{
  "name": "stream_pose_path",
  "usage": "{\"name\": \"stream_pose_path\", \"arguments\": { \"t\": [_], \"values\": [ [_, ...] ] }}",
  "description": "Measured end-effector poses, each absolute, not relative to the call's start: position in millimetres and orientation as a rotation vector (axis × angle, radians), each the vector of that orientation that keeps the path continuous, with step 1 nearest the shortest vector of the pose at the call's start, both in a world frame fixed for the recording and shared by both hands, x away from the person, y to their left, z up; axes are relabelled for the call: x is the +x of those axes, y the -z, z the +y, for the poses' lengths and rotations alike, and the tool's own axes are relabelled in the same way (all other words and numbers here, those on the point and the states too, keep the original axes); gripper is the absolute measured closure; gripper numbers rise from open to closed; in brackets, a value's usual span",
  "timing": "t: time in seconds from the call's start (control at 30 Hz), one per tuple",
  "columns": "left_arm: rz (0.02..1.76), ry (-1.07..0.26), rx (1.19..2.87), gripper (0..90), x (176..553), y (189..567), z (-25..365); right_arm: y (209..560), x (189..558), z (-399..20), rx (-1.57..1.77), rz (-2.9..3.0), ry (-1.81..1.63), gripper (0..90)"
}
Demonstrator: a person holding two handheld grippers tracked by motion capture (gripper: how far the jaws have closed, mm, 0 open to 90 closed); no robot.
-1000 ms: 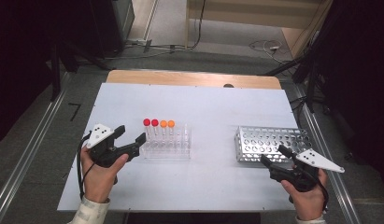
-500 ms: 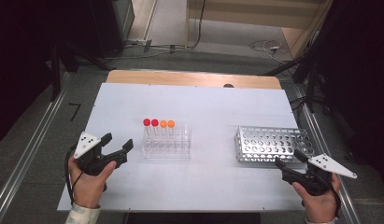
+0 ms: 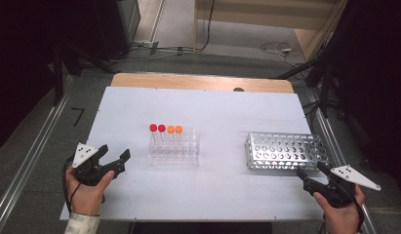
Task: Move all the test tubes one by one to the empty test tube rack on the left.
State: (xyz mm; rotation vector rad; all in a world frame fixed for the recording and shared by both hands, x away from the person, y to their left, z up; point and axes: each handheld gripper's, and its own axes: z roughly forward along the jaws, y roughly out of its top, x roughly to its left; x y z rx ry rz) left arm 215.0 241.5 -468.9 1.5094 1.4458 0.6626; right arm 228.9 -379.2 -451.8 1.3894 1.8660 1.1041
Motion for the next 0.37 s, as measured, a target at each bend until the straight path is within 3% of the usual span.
{"name": "stream_pose_path", "arguments": {
  "t": [0.37],
  "values": [
    [1.512, -0.649, 1.540, 18.8, 220.8, 484.6, 246.5, 458.2, 223.1, -380.5, 1.415, 1.871, -1.070, 17.5]
  ]
}}
